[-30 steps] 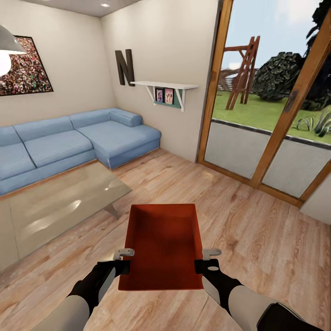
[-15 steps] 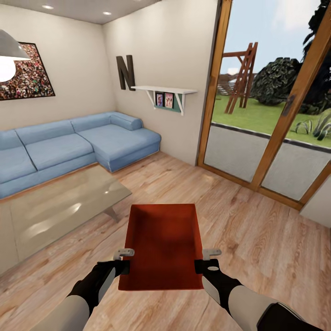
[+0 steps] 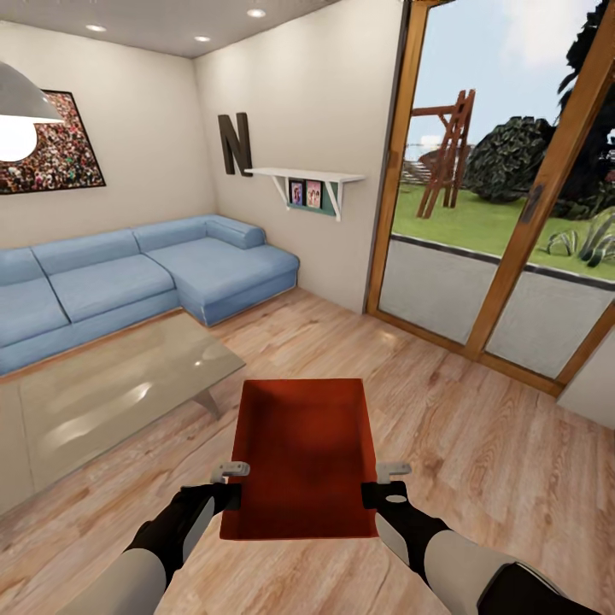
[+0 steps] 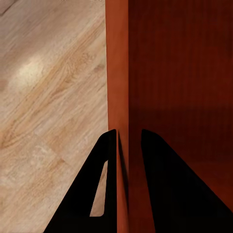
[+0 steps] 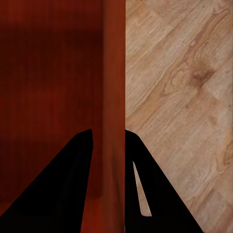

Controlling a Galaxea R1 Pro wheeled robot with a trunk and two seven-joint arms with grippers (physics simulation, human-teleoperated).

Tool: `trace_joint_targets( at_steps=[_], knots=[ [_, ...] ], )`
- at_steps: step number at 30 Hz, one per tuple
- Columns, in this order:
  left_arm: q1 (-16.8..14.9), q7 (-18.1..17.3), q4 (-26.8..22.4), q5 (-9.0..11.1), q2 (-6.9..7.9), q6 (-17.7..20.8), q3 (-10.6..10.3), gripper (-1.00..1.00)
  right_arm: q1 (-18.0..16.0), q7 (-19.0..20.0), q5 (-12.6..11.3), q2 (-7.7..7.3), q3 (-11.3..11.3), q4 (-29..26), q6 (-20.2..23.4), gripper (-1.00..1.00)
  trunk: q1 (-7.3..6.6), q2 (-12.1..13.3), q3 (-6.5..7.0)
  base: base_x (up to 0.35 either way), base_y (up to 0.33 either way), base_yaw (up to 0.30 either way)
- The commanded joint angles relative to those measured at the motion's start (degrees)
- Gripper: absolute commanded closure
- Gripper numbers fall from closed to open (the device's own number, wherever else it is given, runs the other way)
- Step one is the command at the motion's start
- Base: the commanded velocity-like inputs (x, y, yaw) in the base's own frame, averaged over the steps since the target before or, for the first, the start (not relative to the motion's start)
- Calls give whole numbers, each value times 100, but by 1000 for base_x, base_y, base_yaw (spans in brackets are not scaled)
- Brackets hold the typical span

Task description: Move the two storage containers from the living room to the garage. In the garage, place one container on the floor and stack the other container on top of it (either order is fine).

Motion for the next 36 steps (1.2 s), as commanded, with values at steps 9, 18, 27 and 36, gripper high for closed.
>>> trace_joint_targets(
  at_steps=[9,18,27,36],
  knots=[
    [0,23,5,4,5,33,29,100,-7,-195,66,-2,-131,-8,-145,100,1,-6,73,0,0,0],
    [0,23,5,2,5,33,29,100,-7,-197,66,-2,-131,-8,-143,100,1,-6,153,0,0,0],
    [0,23,5,3,5,33,27,100,-7,-195,66,-2,-131,-8,-143,100,1,-6,234,0,0,0],
    [0,23,5,2,4,33,29,100,-7,-200,66,-2,-131,-8,-143,100,1,-6,314,0,0,0]
  ],
)
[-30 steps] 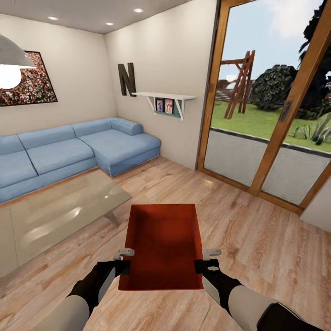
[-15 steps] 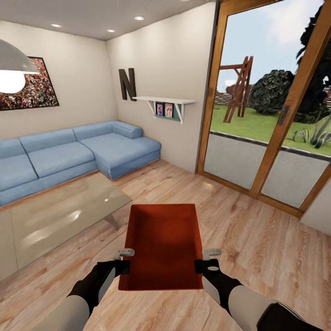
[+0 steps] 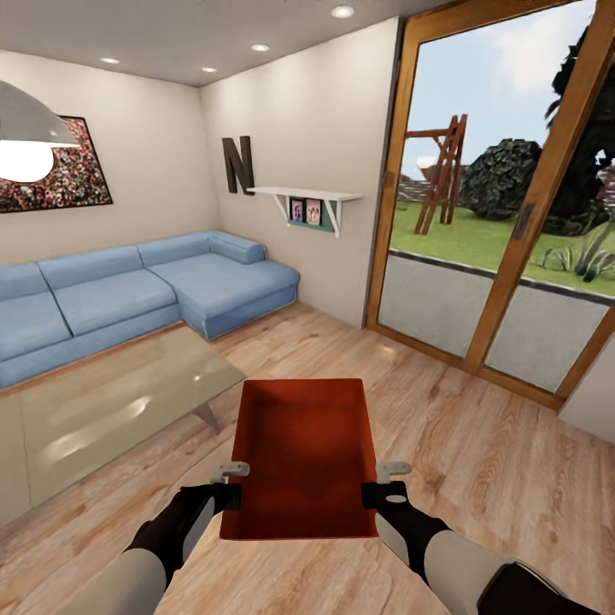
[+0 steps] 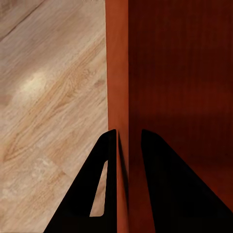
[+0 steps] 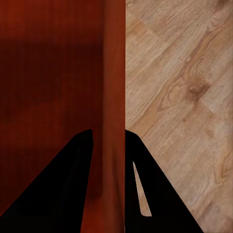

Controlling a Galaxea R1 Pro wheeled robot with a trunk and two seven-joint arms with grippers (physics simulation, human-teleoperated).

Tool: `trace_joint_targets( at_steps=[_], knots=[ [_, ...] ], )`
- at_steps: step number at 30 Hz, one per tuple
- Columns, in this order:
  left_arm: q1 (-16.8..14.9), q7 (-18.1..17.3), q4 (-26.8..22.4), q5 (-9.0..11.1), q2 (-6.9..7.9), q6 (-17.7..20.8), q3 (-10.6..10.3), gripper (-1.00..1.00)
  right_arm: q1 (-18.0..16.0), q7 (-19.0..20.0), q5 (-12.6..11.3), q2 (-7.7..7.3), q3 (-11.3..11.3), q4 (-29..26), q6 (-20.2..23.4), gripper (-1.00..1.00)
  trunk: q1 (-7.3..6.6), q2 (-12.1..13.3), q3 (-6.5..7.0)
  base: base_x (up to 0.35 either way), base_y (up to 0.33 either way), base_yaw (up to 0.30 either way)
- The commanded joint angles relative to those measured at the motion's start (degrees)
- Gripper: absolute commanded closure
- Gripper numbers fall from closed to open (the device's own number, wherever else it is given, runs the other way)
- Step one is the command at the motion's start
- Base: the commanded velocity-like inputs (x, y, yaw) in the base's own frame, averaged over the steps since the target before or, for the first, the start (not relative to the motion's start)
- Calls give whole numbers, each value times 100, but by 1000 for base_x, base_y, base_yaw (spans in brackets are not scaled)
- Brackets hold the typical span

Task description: Move the two storage containers from the living room to the garage. In the garage, place one container on the floor and stack the other container on top of it (either order is fine).

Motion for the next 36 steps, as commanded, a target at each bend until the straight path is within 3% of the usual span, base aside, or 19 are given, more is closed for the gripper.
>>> trace_joint_targets(
  at_steps=[1,17,36],
  knots=[
    [0,23,5,4,1,33,29,100,-8,-201,66,-2,-131,-8,-144,100,1,-7,1,0,0,0],
    [0,23,5,2,6,33,29,100,-8,-195,66,-2,-131,-8,-142,100,1,-7,140,0,0,0],
    [0,23,5,4,3,33,29,100,-8,-199,66,-5,-131,-8,-137,100,1,-7,150,0,0,0]
  ],
)
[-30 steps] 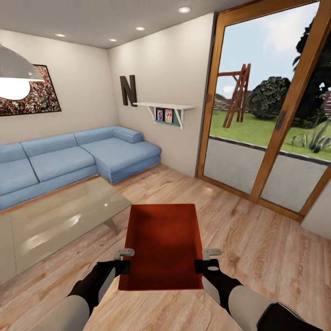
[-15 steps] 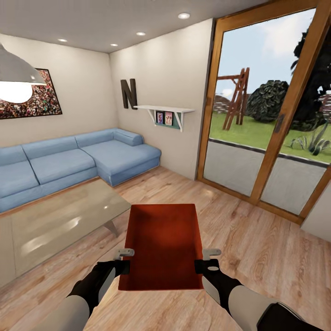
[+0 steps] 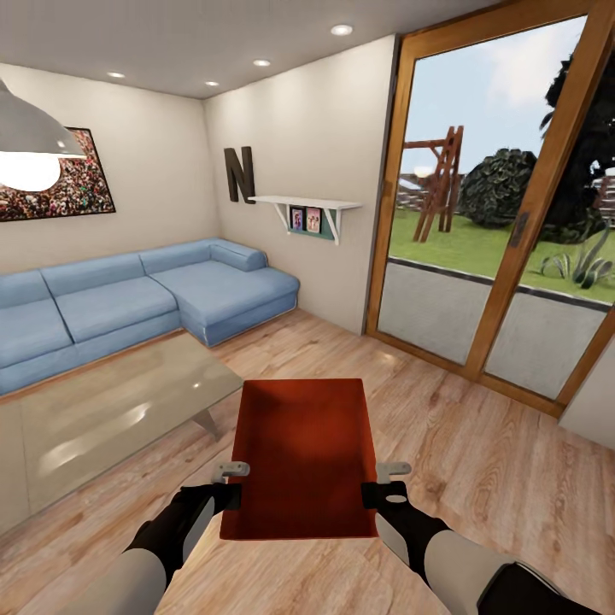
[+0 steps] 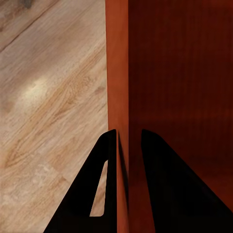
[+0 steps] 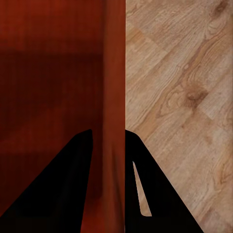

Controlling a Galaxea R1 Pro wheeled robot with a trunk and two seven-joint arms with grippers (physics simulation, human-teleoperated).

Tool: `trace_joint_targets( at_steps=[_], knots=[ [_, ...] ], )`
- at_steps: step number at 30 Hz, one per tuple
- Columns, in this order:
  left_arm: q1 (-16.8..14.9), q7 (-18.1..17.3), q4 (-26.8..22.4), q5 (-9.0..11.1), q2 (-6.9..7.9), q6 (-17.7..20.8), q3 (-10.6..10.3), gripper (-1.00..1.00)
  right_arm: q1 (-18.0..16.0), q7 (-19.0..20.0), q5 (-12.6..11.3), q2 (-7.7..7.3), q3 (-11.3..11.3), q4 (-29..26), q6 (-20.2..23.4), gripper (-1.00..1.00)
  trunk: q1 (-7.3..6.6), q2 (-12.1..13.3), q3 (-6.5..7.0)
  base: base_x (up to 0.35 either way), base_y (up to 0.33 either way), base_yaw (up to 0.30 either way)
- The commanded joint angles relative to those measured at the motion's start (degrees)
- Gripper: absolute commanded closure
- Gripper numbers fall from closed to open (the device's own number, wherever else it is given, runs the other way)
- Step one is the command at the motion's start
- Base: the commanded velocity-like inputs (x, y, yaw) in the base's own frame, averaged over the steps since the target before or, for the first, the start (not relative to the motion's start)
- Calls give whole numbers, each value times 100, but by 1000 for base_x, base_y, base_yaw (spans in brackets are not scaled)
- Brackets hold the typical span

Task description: Move the two storage containers from the living room to the garage. In the garage, place one container on the floor and stack the other container on top of it (either order is fine).

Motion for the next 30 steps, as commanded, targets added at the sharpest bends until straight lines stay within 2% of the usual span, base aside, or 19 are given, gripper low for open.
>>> trace_joint_targets(
  at_steps=[1,12,30],
  knots=[
    [0,23,3,5,5,33,27,100,-8,-202,67,-4,-131,-9,-135,100,1,-7,-8,0,0,0],
    [0,23,3,6,7,33,27,100,-8,-199,64,10,-131,-9,-138,100,1,-7,-8,0,0,16],
    [0,23,1,4,7,33,27,100,-8,-216,67,27,-131,-9,-141,100,1,-7,-8,0,0,264]
  ],
)
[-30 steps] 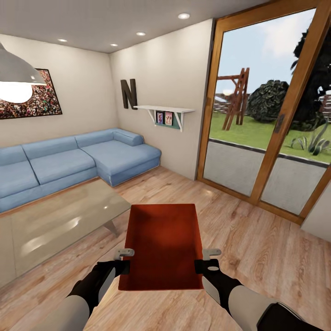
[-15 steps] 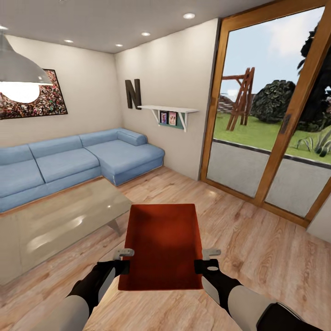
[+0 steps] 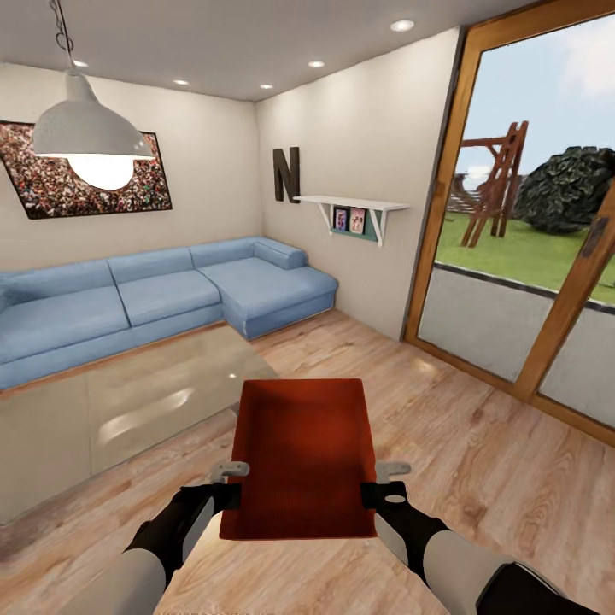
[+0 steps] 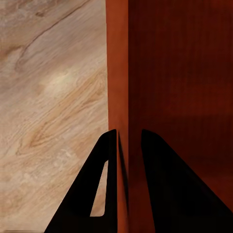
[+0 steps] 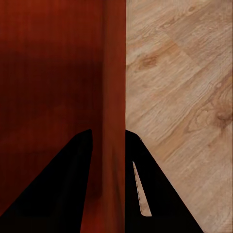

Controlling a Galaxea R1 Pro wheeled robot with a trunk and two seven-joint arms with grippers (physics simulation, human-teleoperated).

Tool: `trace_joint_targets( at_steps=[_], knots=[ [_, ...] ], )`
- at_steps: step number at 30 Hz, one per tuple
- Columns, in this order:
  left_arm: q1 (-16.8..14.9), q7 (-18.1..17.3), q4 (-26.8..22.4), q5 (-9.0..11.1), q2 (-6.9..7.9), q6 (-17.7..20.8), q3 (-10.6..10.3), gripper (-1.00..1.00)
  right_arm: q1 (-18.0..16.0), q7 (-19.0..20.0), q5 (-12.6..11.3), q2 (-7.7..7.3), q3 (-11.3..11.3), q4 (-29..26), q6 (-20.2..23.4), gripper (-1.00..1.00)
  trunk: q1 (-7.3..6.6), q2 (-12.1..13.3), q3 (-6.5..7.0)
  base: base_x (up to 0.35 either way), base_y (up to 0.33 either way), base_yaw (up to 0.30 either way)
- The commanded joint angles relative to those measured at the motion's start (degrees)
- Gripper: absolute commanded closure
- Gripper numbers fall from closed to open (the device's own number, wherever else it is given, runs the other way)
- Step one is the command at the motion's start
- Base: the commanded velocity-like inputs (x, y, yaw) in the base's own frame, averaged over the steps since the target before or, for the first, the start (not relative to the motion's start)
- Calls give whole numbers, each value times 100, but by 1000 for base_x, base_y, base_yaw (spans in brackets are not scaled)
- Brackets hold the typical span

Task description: Move the two storage containers from the living room to the garage. In the garage, place one container on the floor and stack the other container on top of it (either order is fine).

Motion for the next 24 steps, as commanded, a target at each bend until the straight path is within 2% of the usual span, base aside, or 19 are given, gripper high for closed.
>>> trace_joint_targets(
  at_steps=[1,24],
  knots=[
    [-1,18,9,-3,-5,29,38,100,-7,-168,67,3,-133,-10,-152,100,1,-8,-8,0,0,275],
    [-1,18,10,-5,-5,29,39,100,-7,-178,58,-5,-133,-8,-201,100,1,-8,-8,0,0,277]
  ],
)
